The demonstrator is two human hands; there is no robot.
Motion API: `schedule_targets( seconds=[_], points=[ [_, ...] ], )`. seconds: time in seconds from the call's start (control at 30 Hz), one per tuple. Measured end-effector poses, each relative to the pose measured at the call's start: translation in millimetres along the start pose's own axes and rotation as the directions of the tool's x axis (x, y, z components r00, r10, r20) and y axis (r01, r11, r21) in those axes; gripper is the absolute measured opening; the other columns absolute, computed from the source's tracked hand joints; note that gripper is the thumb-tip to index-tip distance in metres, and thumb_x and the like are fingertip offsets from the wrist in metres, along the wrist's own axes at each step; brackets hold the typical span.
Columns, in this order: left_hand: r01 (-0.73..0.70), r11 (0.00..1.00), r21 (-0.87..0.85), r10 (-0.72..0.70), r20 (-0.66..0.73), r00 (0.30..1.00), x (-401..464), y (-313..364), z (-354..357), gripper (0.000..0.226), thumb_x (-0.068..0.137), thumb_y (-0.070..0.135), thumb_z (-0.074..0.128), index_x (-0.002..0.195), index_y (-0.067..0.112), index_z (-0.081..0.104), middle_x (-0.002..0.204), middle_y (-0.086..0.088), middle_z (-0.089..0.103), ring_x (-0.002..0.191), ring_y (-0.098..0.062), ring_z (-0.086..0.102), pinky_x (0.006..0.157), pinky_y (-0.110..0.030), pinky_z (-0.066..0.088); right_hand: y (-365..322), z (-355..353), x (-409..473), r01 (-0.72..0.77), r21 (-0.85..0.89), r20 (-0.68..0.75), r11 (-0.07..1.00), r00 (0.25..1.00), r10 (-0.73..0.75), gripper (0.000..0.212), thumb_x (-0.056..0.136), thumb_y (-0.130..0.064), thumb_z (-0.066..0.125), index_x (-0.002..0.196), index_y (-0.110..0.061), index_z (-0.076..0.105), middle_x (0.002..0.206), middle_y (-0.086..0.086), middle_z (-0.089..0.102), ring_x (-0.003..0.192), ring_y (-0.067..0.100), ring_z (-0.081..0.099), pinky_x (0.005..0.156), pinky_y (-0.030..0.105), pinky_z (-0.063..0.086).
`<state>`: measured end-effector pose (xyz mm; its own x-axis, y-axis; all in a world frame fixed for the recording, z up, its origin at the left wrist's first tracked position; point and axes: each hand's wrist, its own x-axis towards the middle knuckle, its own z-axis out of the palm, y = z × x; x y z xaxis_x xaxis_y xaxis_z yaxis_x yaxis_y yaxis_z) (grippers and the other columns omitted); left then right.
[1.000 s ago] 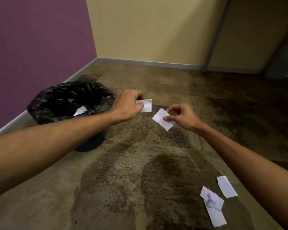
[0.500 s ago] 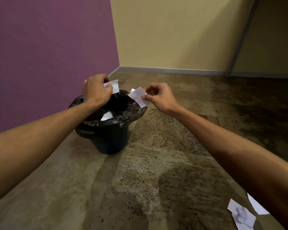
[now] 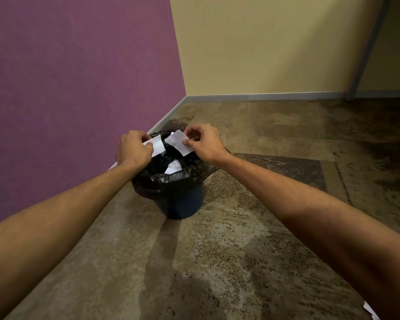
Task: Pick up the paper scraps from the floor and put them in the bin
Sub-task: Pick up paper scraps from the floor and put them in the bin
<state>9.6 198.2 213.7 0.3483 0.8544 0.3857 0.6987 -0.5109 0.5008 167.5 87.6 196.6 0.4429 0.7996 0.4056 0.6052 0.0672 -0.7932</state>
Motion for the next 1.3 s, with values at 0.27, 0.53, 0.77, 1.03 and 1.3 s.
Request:
schedule_targets(
  seconds=[0.27, 0.53, 0.77, 1.03, 1.3],
  points=[
    [-0.154, 0.986, 0.066, 0.152, 0.036, 0.988, -7, 13, 14, 0.041, 0.093, 0.039, 0.053, 0.124, 0.013, 0.064, 0.117, -0.01, 0.069, 0.109, -0.033, 0.061, 0.099, -0.048, 0.044, 16, -2, -21, -0.045, -0.108, 0.124, 0.993, 0.991, 0.058, 0.051, 0.089, -0.022, 0.064, 0.138, -0.02, 0.05, 0.128, 0.002, 0.062, 0.115, 0.014, 0.057, 0.103, 0.037, 0.046],
    [-0.426, 0.901, 0.084, 0.424, 0.043, 0.905, -33, 49, 33, 0.045, 0.09, 0.042, 0.054, 0.126, 0.015, 0.056, 0.129, -0.007, 0.06, 0.122, -0.025, 0.05, 0.102, -0.045, 0.037, 39, -54, -59, 0.129, -0.488, 0.175, 0.863, 0.983, -0.048, 0.059, 0.089, -0.032, 0.063, 0.144, -0.022, 0.042, 0.142, 0.001, 0.052, 0.124, 0.017, 0.053, 0.103, 0.039, 0.045],
    [-0.676, 0.734, 0.062, 0.661, 0.162, 0.733, -77, 110, 66, 0.05, 0.089, 0.04, 0.057, 0.129, 0.011, 0.053, 0.131, -0.009, 0.058, 0.124, -0.025, 0.048, 0.102, -0.042, 0.035, 67, -108, -96, 0.077, -0.604, 0.114, 0.794, 0.993, -0.009, 0.059, 0.088, -0.036, 0.061, 0.143, -0.024, 0.041, 0.139, 0.002, 0.054, 0.121, 0.021, 0.056, 0.098, 0.043, 0.047],
    [-0.775, 0.63, -0.047, 0.753, 0.282, 0.595, -131, 169, 105, 0.055, 0.089, 0.042, 0.055, 0.135, 0.011, 0.051, 0.133, -0.007, 0.058, 0.122, -0.026, 0.052, 0.099, -0.038, 0.037, 99, -179, -148, -0.074, -0.688, 0.03, 0.722, 0.991, 0.13, 0.057, 0.089, -0.038, 0.061, 0.142, -0.025, 0.043, 0.14, 0.0, 0.052, 0.123, 0.02, 0.054, 0.099, 0.043, 0.046],
    [-0.823, 0.539, -0.18, 0.802, 0.408, 0.436, -183, 197, 145, 0.058, 0.092, 0.046, 0.049, 0.139, 0.013, 0.045, 0.134, -0.004, 0.056, 0.12, -0.022, 0.053, 0.098, -0.037, 0.038, 134, -240, -211, -0.305, -0.636, -0.127, 0.709, 0.947, 0.294, 0.051, 0.088, -0.034, 0.065, 0.136, -0.021, 0.052, 0.131, 0.002, 0.059, 0.114, 0.017, 0.058, 0.088, 0.026, 0.04]
  ],
)
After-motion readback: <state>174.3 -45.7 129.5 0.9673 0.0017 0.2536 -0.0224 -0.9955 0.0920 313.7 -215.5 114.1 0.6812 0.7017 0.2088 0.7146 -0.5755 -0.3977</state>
